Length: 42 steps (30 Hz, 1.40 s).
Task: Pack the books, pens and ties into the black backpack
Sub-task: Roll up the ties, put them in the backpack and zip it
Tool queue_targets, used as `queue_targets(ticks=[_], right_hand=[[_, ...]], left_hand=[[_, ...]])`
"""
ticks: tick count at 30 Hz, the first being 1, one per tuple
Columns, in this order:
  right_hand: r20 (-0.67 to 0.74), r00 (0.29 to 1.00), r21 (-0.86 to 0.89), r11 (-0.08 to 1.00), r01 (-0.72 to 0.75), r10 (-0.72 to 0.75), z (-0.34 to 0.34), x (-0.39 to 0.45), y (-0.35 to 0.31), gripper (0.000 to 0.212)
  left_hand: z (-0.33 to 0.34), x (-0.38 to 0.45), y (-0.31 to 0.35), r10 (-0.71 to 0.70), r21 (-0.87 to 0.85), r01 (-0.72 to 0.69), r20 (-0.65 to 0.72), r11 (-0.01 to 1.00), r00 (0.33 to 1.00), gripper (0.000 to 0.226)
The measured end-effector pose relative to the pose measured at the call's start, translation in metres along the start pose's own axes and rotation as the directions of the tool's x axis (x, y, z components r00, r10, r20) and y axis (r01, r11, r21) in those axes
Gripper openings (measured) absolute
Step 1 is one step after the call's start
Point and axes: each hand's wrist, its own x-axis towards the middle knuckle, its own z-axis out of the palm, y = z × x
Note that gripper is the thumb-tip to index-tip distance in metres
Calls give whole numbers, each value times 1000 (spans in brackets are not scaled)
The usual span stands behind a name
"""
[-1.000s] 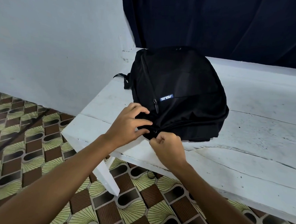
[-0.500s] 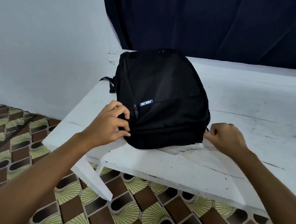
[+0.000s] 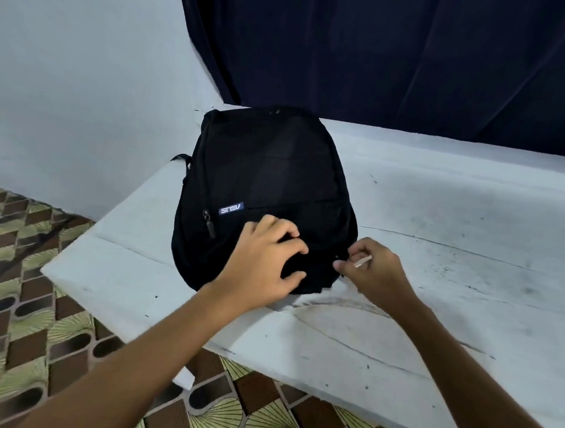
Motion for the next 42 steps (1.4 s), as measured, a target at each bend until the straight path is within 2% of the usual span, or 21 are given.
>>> queue_targets(ticks=[3, 5, 9, 12, 18, 22, 26, 28, 31, 34, 36, 39, 42], right_hand=[[51, 998, -6, 999, -44, 44, 6, 3, 5, 26], [32, 999, -13, 1000, -17, 17, 11, 5, 8, 23], [25, 999, -34, 998, 46, -45, 22, 7, 11, 13], [19, 999, -31, 998, 45, -45, 25, 8, 13, 15], [52, 987, -37, 987, 155, -153, 29, -9, 9, 10], [76, 961, -36, 962, 271, -268, 47, -28, -9, 15], [161, 910, -24, 921, 390, -381, 76, -46, -32, 14], [162, 883, -60, 889, 454, -440, 87, -51, -41, 16], [97, 864, -66, 863, 501, -494, 89, -54, -43, 17], [38, 854, -31, 854, 520, -519, 80, -51, -33, 13], [34, 845, -22, 845, 535, -534, 72, -47, -27, 11], [92, 823, -22, 825, 565, -561, 62, -41, -22, 12], [119, 793, -69, 792, 607, -597, 54, -34, -17, 13]], left_hand=[[29, 17, 16, -78, 119, 62, 129, 991, 989, 57], [38, 23, 18, -163, 124, 143, 163, 982, 973, 54], [39, 24, 6, -294, -85, 317, 211, 945, 932, 29], [38, 20, -3, -336, -206, 387, 243, 899, 910, 30], [33, 2, -22, -317, -278, 405, 311, 871, 896, 45], [13, -17, -40, -295, -257, 399, 362, 880, 884, 53], [-16, -44, -66, -291, -223, 408, 420, 885, 860, 77], [-27, -58, -78, -294, -190, 406, 436, 894, 850, 68], [-35, -67, -78, -273, -157, 359, 400, 920, 875, 64], [-27, -65, -50, -160, -177, 200, 217, 964, 963, 62], [-13, -63, -32, -91, -159, 107, 105, 981, 990, 55], [1, -59, -26, -124, -191, 128, 28, 973, 992, 40], [-3, -57, -37, -191, -320, 206, 77, 925, 979, 31]])
